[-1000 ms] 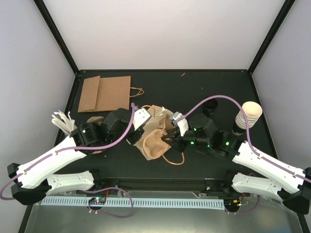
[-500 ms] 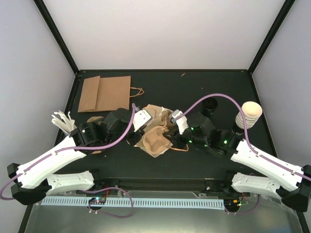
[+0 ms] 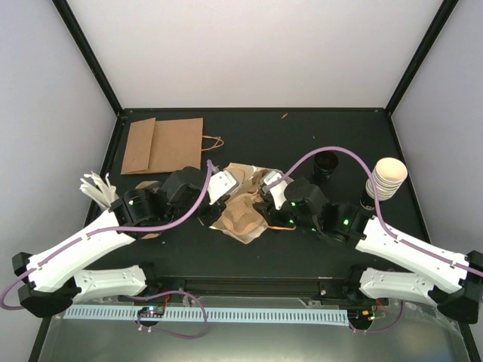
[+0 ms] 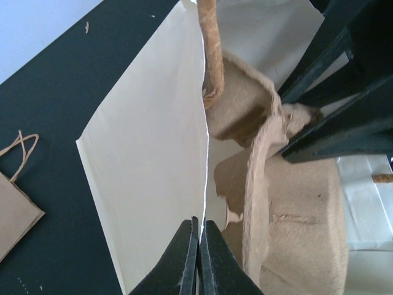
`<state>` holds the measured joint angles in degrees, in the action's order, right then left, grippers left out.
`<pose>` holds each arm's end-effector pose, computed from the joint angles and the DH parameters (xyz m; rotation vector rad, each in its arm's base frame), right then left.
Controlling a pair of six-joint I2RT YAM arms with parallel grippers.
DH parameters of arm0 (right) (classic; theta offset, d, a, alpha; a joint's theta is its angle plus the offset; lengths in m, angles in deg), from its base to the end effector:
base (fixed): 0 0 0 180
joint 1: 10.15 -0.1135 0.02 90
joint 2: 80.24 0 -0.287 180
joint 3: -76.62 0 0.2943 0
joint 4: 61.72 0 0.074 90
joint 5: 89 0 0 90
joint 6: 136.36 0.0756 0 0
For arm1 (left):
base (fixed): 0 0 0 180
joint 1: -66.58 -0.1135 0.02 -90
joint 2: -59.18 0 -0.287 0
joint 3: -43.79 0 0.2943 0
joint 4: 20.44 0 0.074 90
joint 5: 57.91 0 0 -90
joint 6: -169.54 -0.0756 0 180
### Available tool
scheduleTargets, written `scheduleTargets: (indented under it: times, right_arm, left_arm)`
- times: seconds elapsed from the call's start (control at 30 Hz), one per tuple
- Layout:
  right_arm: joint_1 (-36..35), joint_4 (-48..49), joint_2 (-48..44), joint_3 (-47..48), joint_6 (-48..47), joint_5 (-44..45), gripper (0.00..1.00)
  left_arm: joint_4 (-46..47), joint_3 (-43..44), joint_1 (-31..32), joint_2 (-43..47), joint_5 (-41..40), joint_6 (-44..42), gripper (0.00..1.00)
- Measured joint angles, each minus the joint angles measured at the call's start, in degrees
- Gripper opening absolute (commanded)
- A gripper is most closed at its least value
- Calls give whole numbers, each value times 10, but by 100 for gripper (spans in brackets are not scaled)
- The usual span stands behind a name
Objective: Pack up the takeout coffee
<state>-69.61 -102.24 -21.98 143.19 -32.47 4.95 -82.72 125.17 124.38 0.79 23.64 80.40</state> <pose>0.1501 0.2442 0.3205 -0.8164 2.0520 0.6668 0.1456 -0.2104 0.3787 1.0143 2.0375 -0.3815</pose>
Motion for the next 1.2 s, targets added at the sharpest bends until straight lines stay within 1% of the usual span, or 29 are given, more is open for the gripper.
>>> scheduleTargets:
  times: [0.27,0.57,0.83,1.2]
  right_arm:
    - [-38,-2,24,0,-17,57,31]
    - [-74,-2,38,-2,-33,101,33]
    - [-87,5,54,-8,-37,112,35]
    - [-92,5,69,-37,-2,112,36]
  left_arm:
    - [0,6,0,-5,2,0,2]
    - [2,7,0,-7,4,5,2]
    - [14,12,0,-14,7,14,2]
    - [31,12,0,-30,7,28,2]
